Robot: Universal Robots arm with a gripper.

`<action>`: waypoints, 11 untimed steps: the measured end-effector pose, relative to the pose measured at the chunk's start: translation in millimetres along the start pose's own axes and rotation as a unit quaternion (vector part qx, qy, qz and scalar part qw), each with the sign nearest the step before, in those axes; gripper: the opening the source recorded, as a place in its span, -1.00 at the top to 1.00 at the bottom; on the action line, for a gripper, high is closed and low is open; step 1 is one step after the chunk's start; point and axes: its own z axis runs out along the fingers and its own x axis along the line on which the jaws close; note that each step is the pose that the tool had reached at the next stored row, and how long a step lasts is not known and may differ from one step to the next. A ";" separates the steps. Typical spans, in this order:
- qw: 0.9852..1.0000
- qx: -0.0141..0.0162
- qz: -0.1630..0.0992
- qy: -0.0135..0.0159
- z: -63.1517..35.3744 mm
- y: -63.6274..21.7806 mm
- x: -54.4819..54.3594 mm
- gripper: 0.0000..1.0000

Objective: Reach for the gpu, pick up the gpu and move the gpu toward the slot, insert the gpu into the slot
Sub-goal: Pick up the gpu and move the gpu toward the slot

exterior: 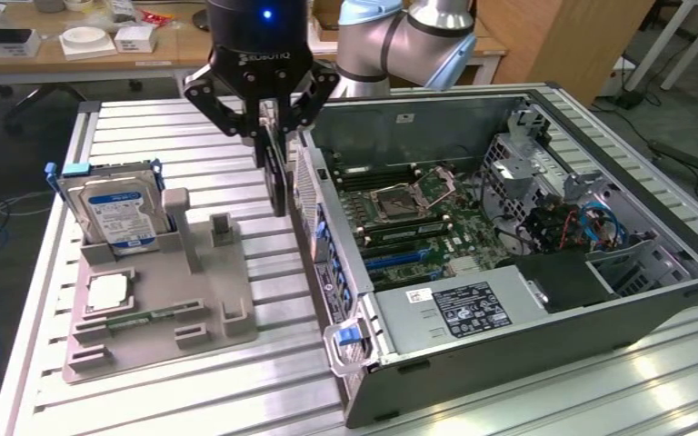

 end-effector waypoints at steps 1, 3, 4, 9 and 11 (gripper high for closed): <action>1.000 0.000 0.000 0.000 0.0 0.0 -0.5 0.47; 1.000 0.000 0.000 0.000 0.2 -0.1 -1.6 0.47; 1.000 0.000 0.000 0.000 0.2 -0.1 -2.2 0.47; 1.000 0.000 0.000 0.000 0.4 -0.2 -4.7 0.47; 1.000 0.000 0.000 0.000 0.5 -0.3 -5.7 0.47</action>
